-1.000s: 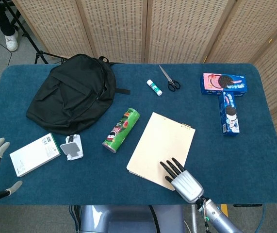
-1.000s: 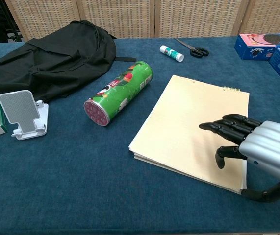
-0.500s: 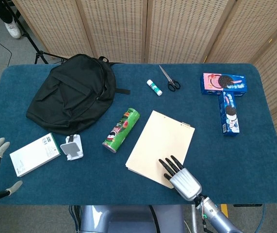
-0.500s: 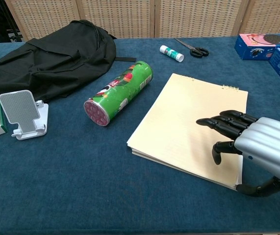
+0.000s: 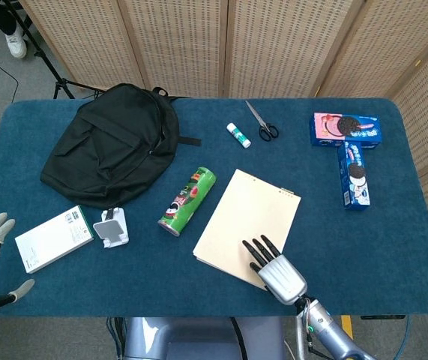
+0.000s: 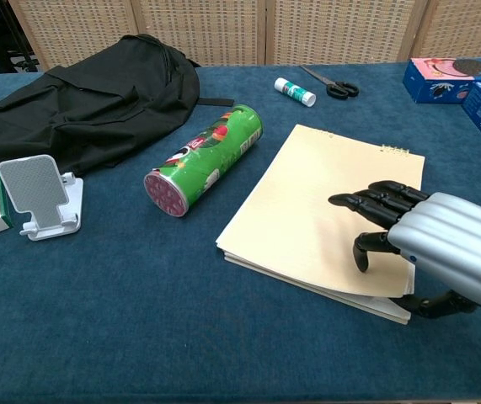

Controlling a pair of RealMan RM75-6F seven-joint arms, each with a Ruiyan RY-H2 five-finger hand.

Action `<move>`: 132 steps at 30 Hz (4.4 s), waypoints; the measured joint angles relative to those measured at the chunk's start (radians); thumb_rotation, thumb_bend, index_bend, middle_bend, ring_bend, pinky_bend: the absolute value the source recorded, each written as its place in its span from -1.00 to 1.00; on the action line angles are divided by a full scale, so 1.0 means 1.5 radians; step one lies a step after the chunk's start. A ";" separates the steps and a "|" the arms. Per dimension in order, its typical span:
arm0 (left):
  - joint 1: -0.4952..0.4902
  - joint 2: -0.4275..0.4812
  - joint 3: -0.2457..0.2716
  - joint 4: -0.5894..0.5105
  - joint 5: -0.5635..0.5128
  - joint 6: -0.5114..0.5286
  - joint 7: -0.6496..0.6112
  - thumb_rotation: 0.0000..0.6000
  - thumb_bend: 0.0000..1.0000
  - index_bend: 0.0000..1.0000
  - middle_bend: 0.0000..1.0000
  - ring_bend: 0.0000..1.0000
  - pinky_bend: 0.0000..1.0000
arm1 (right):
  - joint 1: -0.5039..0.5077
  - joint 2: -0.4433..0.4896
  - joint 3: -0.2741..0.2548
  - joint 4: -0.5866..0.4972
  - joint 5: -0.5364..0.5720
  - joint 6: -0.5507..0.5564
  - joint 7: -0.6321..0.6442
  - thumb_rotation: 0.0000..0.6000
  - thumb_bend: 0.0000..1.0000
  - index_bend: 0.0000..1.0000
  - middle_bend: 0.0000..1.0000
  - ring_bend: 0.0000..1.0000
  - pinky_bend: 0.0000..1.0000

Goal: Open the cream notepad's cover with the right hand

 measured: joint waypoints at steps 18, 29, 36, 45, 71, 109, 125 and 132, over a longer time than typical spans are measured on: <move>-0.001 0.003 0.001 0.001 0.000 0.000 -0.007 1.00 -1.00 -1.00 -1.00 -1.00 -1.00 | 0.022 -0.006 0.002 0.021 -0.013 0.020 0.061 1.00 0.63 0.36 -1.00 -1.00 -1.00; -0.002 -0.001 0.001 -0.002 0.000 -0.004 0.005 1.00 -1.00 -1.00 -1.00 -1.00 -1.00 | 0.049 0.035 -0.028 0.017 -0.079 0.039 0.107 1.00 0.65 0.37 -1.00 -1.00 -1.00; -0.003 -0.004 0.001 -0.004 -0.002 -0.008 0.013 1.00 -1.00 -1.00 -1.00 -1.00 -1.00 | 0.068 0.059 -0.044 -0.006 -0.119 0.044 0.112 1.00 0.65 0.37 -0.98 -1.00 -1.00; -0.003 -0.006 0.000 -0.005 -0.003 -0.009 0.018 1.00 -1.00 -1.00 -1.00 -1.00 -1.00 | 0.091 0.076 -0.057 -0.039 -0.153 0.028 0.090 1.00 0.65 0.37 -0.98 -1.00 -1.00; -0.006 -0.007 -0.002 -0.007 -0.010 -0.014 0.023 1.00 -1.00 -1.00 -1.00 -1.00 -1.00 | 0.173 0.112 -0.063 -0.096 -0.233 -0.032 0.049 1.00 0.65 0.39 -0.93 -1.00 -1.00; -0.011 -0.007 0.000 -0.015 -0.018 -0.030 0.036 1.00 -1.00 -1.00 -1.00 -1.00 -1.00 | 0.148 0.251 0.245 -0.073 0.457 -0.106 0.436 1.00 0.65 0.44 -0.91 -1.00 -1.00; -0.019 -0.014 -0.006 -0.029 -0.044 -0.052 0.063 1.00 -1.00 -1.00 -1.00 -1.00 -1.00 | 0.160 0.168 0.325 0.203 0.730 -0.230 0.477 1.00 -1.00 -1.00 -1.00 -1.00 -1.00; -0.020 -0.015 -0.005 -0.031 -0.043 -0.054 0.067 1.00 -1.00 -1.00 -1.00 -1.00 -1.00 | 0.147 0.183 0.328 0.190 0.646 -0.198 0.497 1.00 -1.00 -1.00 -1.00 -1.00 -1.00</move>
